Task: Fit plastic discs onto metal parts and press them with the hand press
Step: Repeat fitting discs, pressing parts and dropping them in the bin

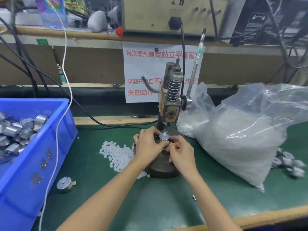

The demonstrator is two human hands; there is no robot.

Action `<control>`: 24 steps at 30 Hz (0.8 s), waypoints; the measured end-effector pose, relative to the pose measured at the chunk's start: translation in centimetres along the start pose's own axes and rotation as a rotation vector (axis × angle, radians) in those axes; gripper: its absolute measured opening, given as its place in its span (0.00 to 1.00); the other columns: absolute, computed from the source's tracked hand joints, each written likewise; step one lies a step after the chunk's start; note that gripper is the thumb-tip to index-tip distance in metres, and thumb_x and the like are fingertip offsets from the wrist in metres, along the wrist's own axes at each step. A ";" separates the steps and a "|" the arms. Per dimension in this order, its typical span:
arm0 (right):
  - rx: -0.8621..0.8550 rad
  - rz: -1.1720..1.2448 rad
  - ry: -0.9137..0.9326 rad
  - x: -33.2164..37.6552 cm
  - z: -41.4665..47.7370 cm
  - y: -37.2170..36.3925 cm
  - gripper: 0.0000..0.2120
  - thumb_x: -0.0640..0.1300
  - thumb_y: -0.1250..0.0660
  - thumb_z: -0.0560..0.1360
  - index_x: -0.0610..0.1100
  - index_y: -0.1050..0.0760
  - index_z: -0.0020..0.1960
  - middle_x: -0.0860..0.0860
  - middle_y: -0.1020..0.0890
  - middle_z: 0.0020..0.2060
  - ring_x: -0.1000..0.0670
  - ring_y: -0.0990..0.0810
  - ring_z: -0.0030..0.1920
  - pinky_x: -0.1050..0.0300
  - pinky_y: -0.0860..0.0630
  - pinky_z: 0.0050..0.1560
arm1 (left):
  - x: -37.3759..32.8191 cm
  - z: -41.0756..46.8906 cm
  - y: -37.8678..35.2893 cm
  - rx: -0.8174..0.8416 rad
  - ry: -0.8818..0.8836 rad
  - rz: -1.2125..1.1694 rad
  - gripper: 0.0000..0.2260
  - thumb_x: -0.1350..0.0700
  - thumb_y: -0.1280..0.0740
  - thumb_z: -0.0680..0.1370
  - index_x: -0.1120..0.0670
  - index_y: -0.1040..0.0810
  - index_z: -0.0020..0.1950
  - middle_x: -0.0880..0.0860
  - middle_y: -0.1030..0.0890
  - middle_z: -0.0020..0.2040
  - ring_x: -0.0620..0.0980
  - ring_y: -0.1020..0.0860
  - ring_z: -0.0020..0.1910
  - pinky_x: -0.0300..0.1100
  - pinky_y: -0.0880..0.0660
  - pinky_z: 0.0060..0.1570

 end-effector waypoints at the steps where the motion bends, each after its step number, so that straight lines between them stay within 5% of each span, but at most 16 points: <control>1: -0.001 0.013 -0.004 -0.2 0.1 0.0 0.09 0.36 0.41 0.76 0.47 0.26 0.51 0.52 0.19 0.31 0.56 0.26 0.21 0.67 0.30 0.28 | 0.0 0.1 -0.3 -0.008 0.024 -0.012 0.13 0.44 0.28 0.68 0.46 0.28 0.45 0.42 0.25 0.45 0.45 0.30 0.52 0.41 0.46 0.48; 7: -0.231 0.142 0.030 2.1 -0.1 3.0 0.12 0.35 0.39 0.75 0.51 0.24 0.42 0.50 0.19 0.33 0.51 0.21 0.35 0.55 0.25 0.41 | 0.2 -0.3 -0.8 -0.061 0.009 0.008 0.15 0.41 0.29 0.68 0.44 0.25 0.50 0.41 0.25 0.48 0.44 0.31 0.55 0.41 0.46 0.50; 11: -0.481 0.307 0.233 10.8 4.9 9.9 0.12 0.35 0.40 0.77 0.50 0.23 0.48 0.54 0.19 0.41 0.60 0.22 0.40 0.67 0.27 0.42 | 0.3 -0.3 -0.9 -0.059 0.010 -0.014 0.14 0.41 0.29 0.68 0.44 0.25 0.49 0.41 0.26 0.47 0.43 0.31 0.54 0.40 0.47 0.49; 15: -0.201 0.254 0.075 16.1 12.4 10.9 0.16 0.37 0.40 0.78 0.38 0.28 0.65 0.47 0.21 0.56 0.54 0.25 0.40 0.67 0.29 0.33 | 0.2 -0.4 -1.0 -0.044 0.004 0.005 0.13 0.41 0.30 0.70 0.44 0.25 0.50 0.41 0.26 0.48 0.42 0.32 0.55 0.41 0.47 0.50; 18: -0.186 0.307 0.101 16.9 12.0 10.4 0.04 0.39 0.38 0.78 0.40 0.26 0.50 0.47 0.23 0.45 0.54 0.30 0.35 0.62 0.32 0.34 | 0.2 -0.4 -1.1 -0.045 0.002 0.007 0.13 0.41 0.30 0.70 0.44 0.25 0.50 0.41 0.27 0.48 0.43 0.32 0.55 0.41 0.48 0.50; 24: -0.393 0.515 0.434 13.2 3.3 10.8 0.16 0.43 0.38 0.75 0.43 0.40 0.32 0.48 0.35 0.28 0.50 0.38 0.30 0.53 0.38 0.33 | 0.3 -0.4 -1.0 -0.050 0.002 -0.009 0.12 0.41 0.30 0.70 0.42 0.29 0.47 0.41 0.28 0.46 0.43 0.32 0.54 0.40 0.48 0.49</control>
Point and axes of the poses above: each hand's wrist, its own z-axis towards the middle knuckle, its own y-axis out of the back of the hand, x = y × z, the point moved 8 cm from there along z, towards the middle knuckle
